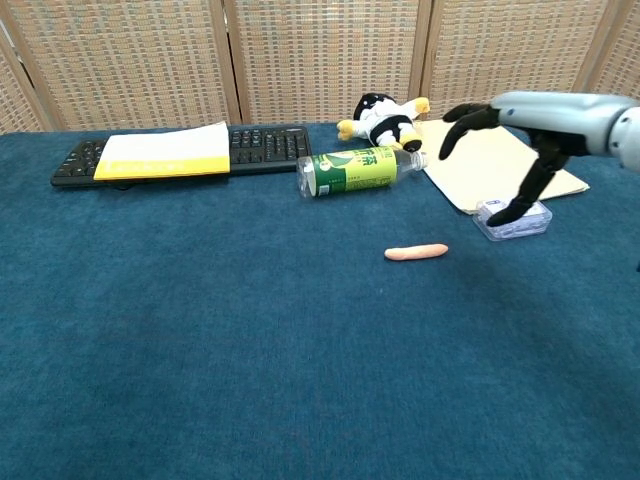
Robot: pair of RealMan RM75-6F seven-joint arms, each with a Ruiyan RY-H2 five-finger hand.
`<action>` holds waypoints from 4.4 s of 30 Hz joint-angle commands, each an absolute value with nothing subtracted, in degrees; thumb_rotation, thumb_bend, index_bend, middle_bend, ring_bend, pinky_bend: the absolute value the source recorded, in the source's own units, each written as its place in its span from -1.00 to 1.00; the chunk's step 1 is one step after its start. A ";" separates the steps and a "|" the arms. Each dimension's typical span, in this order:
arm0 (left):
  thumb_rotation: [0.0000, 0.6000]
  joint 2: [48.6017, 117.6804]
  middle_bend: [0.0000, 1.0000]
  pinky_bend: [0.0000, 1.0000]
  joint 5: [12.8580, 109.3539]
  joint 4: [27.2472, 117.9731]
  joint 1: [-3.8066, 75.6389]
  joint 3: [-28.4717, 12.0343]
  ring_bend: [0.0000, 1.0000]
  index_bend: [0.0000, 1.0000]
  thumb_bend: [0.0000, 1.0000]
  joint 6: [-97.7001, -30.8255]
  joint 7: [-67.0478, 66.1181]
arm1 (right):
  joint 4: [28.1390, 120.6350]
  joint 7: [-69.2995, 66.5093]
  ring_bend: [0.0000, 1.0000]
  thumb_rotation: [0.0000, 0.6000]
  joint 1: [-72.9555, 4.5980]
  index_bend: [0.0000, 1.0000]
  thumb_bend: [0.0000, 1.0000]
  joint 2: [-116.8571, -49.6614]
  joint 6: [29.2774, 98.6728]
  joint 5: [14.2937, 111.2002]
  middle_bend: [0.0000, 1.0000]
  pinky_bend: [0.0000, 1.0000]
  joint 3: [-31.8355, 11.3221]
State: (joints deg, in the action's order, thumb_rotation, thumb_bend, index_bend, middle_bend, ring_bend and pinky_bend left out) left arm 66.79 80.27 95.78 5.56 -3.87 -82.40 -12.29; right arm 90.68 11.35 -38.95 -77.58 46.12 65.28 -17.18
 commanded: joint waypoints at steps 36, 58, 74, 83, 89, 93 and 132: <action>1.00 66.74 -1.00 -1.00 77.27 95.08 6.39 -4.26 -1.00 -1.00 -1.00 -80.88 -12.18 | 63.98 20.44 -1.00 1.00 -51.18 -0.04 -0.10 -100.83 41.85 44.94 -1.00 -1.00 -14.70; 1.00 66.58 -1.00 -1.00 76.60 94.79 6.48 -4.27 -1.00 -1.00 -1.00 -80.68 -11.58 | 62.50 20.09 -1.00 1.00 -50.95 0.22 0.08 -102.06 44.43 45.33 -0.95 -1.00 -14.71; 1.00 64.44 -1.00 -1.00 79.85 93.96 8.05 -4.25 -1.00 -1.00 -1.00 -79.09 -6.09 | 80.15 17.44 -1.00 1.00 -50.84 0.27 0.33 -95.25 46.61 39.48 -0.92 -1.00 -21.49; 1.00 60.98 -1.00 -1.00 85.99 91.71 12.93 -7.13 -1.00 -1.00 -1.00 -78.64 -1.15 | 86.60 16.17 -1.00 1.00 -56.23 0.32 0.54 -93.60 44.69 24.61 -0.92 -1.00 -28.41; 1.00 61.59 -1.00 -1.00 92.18 87.56 18.30 -9.25 -1.00 -0.88 -1.00 -78.54 3.41 | 85.49 12.56 -1.00 1.00 -59.34 0.34 0.58 -95.47 43.16 17.96 -0.91 -1.00 -31.22; 1.00 63.00 -1.00 -1.00 94.78 85.08 22.82 -10.43 -1.00 -0.67 -0.91 -76.27 3.87 | 85.32 11.01 -1.00 1.00 -60.44 0.35 0.58 -96.45 42.46 16.54 -0.90 -1.00 -31.24; 1.00 84.17 -1.00 -1.00 93.58 78.52 41.55 -9.82 -1.00 -0.19 -0.37 -62.83 0.06 | 84.62 4.54 -1.00 1.00 -61.37 0.43 0.57 -99.76 45.98 28.13 -0.85 -1.00 -26.85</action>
State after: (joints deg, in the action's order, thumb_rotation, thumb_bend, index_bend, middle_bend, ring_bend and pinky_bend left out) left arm 84.12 93.69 78.40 41.45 -9.82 -62.79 0.21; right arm 84.66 4.71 -61.40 -99.57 45.65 27.59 -26.99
